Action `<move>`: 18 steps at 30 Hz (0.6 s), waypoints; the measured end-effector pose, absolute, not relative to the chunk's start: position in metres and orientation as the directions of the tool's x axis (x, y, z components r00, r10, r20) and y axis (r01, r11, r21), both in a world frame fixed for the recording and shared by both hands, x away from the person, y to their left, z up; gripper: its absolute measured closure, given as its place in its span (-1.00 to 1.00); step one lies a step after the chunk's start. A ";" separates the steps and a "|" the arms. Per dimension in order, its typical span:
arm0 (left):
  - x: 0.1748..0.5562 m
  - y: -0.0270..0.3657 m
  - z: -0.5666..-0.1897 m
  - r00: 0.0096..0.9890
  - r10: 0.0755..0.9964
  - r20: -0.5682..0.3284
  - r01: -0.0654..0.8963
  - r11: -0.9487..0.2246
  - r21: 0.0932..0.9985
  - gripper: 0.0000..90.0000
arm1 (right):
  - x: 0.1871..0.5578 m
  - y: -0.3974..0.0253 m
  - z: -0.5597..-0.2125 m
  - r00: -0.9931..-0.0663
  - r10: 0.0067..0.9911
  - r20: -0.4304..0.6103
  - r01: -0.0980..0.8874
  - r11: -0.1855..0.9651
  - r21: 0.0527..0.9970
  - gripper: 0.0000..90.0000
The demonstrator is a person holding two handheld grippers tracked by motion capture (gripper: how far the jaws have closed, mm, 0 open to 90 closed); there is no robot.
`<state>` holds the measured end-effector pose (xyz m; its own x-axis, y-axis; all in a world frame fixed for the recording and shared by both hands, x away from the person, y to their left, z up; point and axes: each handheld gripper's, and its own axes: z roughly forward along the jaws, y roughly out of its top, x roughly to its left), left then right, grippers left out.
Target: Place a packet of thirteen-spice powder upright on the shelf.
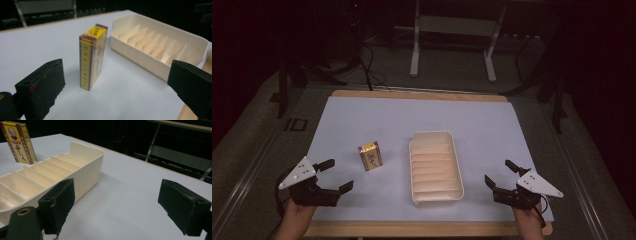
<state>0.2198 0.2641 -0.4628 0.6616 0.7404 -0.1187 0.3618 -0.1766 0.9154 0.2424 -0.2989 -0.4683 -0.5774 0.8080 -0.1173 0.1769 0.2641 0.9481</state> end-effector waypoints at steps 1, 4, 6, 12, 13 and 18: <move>0.220 0.264 -0.462 0.669 0.735 -0.115 0.367 -0.192 0.910 -0.97 | 0.242 -0.299 -0.468 -0.577 0.808 -0.117 0.177 0.264 0.948 -0.69; 0.220 0.263 -0.460 0.684 0.723 -0.096 0.387 -0.249 0.888 -0.97 | 0.243 -0.299 -0.468 -0.577 0.808 -0.115 0.177 0.262 0.949 -0.69; 0.220 0.262 -0.459 0.694 0.715 -0.082 0.401 -0.290 0.869 -0.97 | 0.243 -0.299 -0.468 -0.579 0.808 -0.111 0.182 0.260 0.948 -0.69; 0.221 0.259 -0.456 0.714 0.696 -0.077 0.456 -0.380 0.805 -0.97 | 0.243 -0.297 -0.468 -0.587 0.802 -0.109 0.188 0.267 0.945 -0.69; 0.221 0.258 -0.456 0.717 0.693 -0.074 0.461 -0.392 0.796 -0.97 | 0.243 -0.297 -0.468 -0.589 0.801 -0.109 0.189 0.268 0.945 -0.69; 0.223 0.254 -0.457 0.736 0.673 -0.076 0.503 -0.468 0.727 -0.97 | 0.243 -0.297 -0.468 -0.590 0.800 -0.104 0.192 0.265 0.945 -0.69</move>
